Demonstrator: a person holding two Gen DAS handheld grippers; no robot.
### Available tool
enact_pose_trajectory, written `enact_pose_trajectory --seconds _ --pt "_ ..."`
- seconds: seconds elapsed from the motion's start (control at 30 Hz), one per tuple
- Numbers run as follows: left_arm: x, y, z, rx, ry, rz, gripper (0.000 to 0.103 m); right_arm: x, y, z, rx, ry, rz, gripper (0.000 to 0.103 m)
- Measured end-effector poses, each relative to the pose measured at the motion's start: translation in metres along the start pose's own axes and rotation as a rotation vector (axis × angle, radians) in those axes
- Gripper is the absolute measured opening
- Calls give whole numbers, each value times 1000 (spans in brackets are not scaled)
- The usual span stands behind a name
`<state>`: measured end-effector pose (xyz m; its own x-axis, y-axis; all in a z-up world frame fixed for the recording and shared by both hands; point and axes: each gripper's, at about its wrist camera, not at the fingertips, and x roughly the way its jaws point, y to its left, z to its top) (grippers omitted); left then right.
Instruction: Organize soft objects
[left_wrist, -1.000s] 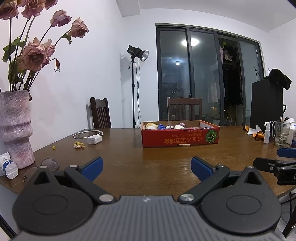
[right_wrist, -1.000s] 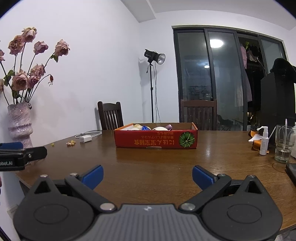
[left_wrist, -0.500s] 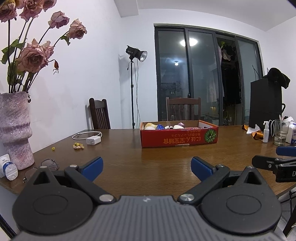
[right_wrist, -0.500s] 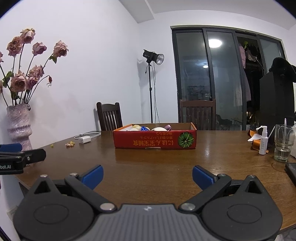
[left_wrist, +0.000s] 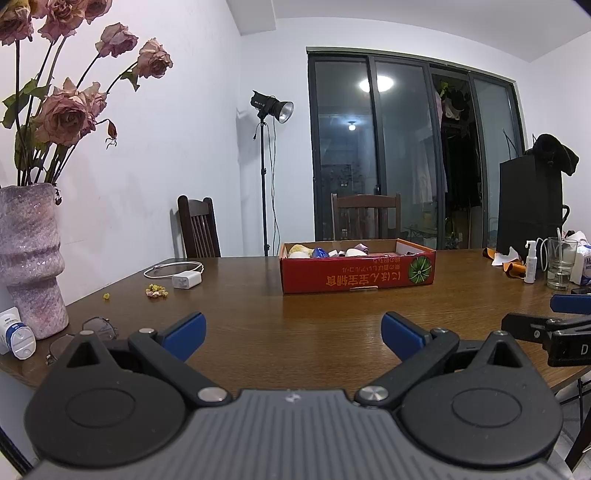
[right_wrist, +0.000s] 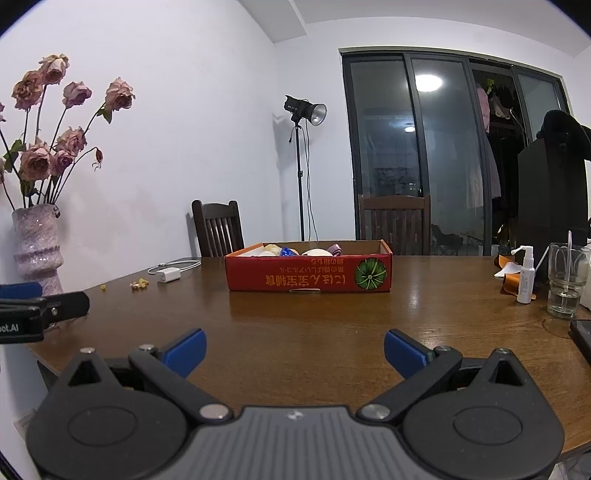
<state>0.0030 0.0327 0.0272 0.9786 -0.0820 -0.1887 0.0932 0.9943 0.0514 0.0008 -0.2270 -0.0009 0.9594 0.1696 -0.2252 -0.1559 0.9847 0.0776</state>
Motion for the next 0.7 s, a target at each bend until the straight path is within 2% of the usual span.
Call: enact_pose_trajectory --seconds 0.7 --pt "-5 0 1 9 -33 -14 103 -3 -1 0 -9 -24 0 103"
